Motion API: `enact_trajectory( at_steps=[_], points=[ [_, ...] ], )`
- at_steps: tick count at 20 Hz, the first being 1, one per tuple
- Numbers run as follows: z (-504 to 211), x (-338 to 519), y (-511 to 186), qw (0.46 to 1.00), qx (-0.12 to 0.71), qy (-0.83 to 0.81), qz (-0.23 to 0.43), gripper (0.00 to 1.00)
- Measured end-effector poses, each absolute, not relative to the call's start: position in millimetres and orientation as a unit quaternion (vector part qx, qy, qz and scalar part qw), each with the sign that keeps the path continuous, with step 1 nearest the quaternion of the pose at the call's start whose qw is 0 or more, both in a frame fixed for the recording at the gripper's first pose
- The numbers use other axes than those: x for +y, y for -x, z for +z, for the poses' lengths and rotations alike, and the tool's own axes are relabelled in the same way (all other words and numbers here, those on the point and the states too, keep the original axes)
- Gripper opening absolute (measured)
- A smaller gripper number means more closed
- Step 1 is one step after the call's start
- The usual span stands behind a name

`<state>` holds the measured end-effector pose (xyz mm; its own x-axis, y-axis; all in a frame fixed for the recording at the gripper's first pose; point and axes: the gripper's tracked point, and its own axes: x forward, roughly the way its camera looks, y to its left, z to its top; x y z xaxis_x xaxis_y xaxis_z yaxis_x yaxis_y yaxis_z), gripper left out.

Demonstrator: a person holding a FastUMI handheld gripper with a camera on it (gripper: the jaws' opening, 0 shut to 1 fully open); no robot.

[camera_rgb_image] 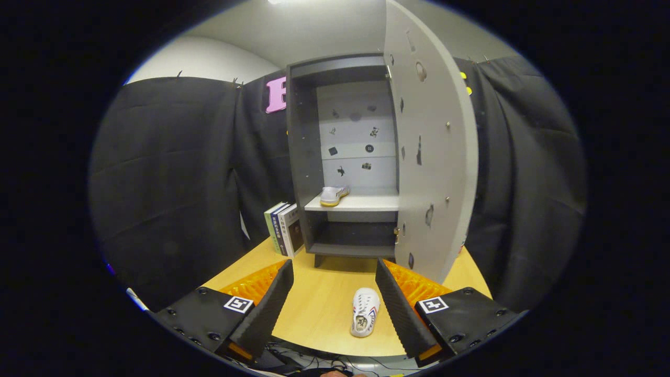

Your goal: Open the shoe cabinet door, grab the shoes and put them into the shoe cabinet, then close the shoe cabinet door.

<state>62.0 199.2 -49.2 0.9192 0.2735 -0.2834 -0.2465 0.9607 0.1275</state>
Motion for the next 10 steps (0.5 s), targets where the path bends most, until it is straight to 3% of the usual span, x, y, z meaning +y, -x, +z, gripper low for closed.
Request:
enact_trajectory(
  at_steps=[3, 10],
  points=[
    [-91.1, 217.3, -81.3, 0.970, 0.191, -0.060, 0.141, 0.98],
    [-214.7, 215.7, -137.9, 0.949, 0.295, -0.065, 0.092, 0.98]
  ],
)
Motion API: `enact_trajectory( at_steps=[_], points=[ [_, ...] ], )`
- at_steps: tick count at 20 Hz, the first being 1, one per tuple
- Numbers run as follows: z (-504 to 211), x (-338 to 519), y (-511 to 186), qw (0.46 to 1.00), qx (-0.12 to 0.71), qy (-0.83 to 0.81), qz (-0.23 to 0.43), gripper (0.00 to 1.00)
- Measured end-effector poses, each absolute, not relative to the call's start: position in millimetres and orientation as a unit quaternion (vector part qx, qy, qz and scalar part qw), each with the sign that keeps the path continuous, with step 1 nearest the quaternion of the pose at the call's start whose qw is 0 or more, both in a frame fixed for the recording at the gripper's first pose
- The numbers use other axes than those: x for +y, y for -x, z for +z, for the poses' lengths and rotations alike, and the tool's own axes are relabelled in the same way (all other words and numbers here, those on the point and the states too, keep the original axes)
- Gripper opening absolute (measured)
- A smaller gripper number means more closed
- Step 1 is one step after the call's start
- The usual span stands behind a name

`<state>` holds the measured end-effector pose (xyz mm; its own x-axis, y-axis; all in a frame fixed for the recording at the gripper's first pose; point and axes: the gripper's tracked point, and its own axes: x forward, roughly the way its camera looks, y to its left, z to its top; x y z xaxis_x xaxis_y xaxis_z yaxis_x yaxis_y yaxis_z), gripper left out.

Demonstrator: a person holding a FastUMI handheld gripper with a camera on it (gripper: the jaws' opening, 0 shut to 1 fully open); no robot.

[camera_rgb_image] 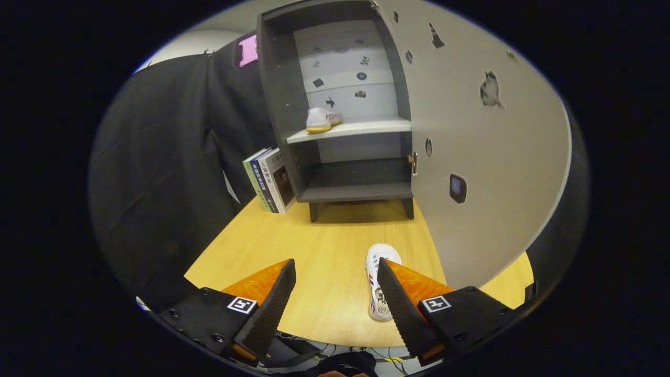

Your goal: Open the shoe cabinet door, grab the shoes and put them into the shoe cabinet, then close the shoe cabinet door.

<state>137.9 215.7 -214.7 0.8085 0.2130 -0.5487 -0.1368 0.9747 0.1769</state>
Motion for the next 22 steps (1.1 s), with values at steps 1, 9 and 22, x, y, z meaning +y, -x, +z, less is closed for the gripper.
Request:
enact_trajectory(
  at_steps=[1, 9, 22],
  points=[
    [-229.3, 213.7, -144.4, 0.947, 0.305, -0.058, 0.084, 0.98],
    [-330.2, 200.5, -207.9, 0.933, 0.356, 0.019, 0.047, 0.98],
    [-418.3, 183.5, -229.2, 0.903, 0.416, 0.107, 0.021, 0.45]
  ],
)
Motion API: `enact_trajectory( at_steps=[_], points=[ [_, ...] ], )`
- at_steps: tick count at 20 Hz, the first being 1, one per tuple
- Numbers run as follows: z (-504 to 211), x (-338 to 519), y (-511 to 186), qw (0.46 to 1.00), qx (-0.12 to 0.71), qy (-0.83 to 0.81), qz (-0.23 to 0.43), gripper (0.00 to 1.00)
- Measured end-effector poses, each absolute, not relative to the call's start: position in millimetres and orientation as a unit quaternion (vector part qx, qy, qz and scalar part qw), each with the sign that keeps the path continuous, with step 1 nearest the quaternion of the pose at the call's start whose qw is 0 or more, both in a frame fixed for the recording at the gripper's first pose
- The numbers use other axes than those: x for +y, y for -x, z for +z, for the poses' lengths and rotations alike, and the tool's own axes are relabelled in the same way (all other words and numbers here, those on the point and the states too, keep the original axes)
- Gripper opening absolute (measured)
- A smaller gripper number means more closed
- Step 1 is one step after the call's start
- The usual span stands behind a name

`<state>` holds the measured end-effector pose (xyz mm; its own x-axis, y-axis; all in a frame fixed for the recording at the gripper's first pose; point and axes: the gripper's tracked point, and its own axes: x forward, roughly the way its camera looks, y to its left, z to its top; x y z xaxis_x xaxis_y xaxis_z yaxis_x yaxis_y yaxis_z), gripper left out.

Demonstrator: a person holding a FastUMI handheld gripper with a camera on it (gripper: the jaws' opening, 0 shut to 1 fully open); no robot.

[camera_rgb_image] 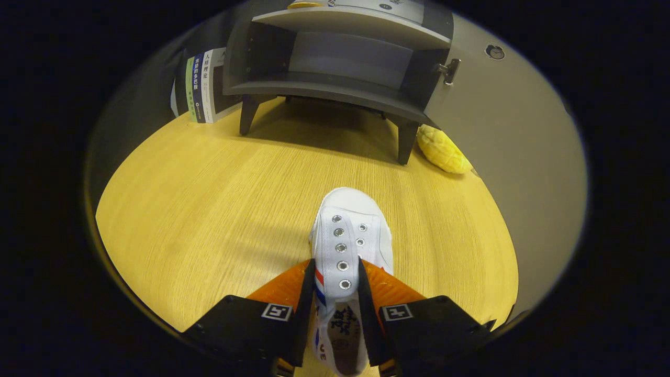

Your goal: Open the shoe cabinet door, grab the shoes and put them into the shoe cabinet, then close the shoe cabinet door.

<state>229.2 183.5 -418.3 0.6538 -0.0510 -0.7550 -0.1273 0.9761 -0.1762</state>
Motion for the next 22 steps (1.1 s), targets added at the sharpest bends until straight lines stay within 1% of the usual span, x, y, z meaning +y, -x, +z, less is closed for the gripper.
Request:
enact_trajectory(
  at_steps=[4, 5, 6, 7, 9, 13, 15, 18, 22],
  points=[
    [-418.0, 185.1, -225.2, 0.898, 0.411, 0.154, 0.045, 0.34],
    [-420.5, 185.4, -227.6, 0.896, 0.408, 0.166, 0.053, 0.22],
    [-420.0, 185.2, -224.2, 0.894, 0.410, 0.171, 0.054, 0.22],
    [-416.2, 184.4, -223.2, 0.896, 0.409, 0.167, 0.056, 0.14],
    [-420.2, 184.4, -227.5, 0.896, 0.417, 0.142, 0.051, 0.04],
    [-402.8, 188.4, -227.8, 0.902, 0.420, 0.088, 0.047, 0.04],
    [-388.0, 191.0, -228.7, 0.906, 0.411, 0.092, 0.053, 0.04],
    [-351.1, 197.0, -232.4, 0.913, 0.391, 0.095, 0.064, 0.04],
    [-282.3, 204.8, -237.7, 0.926, 0.361, 0.079, 0.074, 0.04]
  ],
)
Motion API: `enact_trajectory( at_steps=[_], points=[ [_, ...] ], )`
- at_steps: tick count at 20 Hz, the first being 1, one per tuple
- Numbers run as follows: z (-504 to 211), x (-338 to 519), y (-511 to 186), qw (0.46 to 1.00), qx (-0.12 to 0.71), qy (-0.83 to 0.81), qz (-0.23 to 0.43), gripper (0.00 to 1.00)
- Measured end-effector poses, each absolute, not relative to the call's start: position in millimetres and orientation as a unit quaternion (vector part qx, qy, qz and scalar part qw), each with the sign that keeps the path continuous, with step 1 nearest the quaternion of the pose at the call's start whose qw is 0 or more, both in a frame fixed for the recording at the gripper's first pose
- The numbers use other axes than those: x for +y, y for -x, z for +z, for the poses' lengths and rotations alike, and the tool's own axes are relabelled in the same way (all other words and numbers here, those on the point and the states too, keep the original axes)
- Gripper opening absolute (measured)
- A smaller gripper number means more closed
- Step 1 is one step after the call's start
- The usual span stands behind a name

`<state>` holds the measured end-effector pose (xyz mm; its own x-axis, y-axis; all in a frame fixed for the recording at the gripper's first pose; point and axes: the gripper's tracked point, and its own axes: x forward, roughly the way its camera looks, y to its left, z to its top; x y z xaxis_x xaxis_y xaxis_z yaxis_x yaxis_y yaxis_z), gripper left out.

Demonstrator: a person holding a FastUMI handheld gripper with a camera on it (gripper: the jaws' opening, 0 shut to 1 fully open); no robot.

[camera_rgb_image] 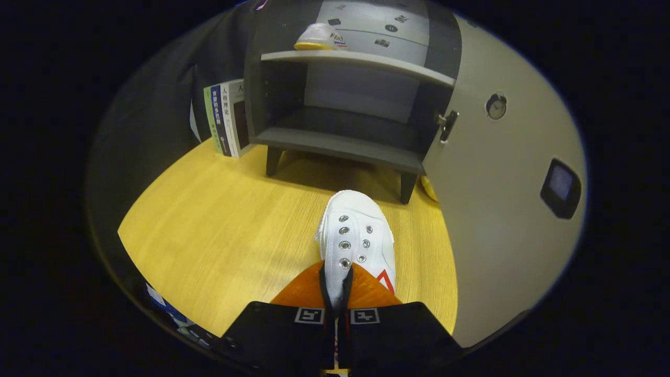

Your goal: Open the shoe cabinet door, grab the shoes and put them into the shoe cabinet, then close the shoe cabinet door.

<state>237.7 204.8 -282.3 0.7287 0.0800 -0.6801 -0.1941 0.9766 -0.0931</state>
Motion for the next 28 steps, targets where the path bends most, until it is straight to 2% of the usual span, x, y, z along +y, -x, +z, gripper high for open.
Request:
enact_trajectory(
  at_steps=[9, 17, 24, 28],
  points=[
    [-102.3, 223.0, -292.5, 0.966, 0.236, 0.051, 0.092, 0.04],
    [10.3, 223.7, -384.2, 0.986, 0.139, 0.071, 0.058, 0.04],
    [53.8, 202.7, -494.9, 0.985, 0.113, 0.129, 0.004, 0.04],
    [45.6, 192.2, -552.2, 0.983, 0.130, 0.132, -0.013, 0.04]
  ],
)
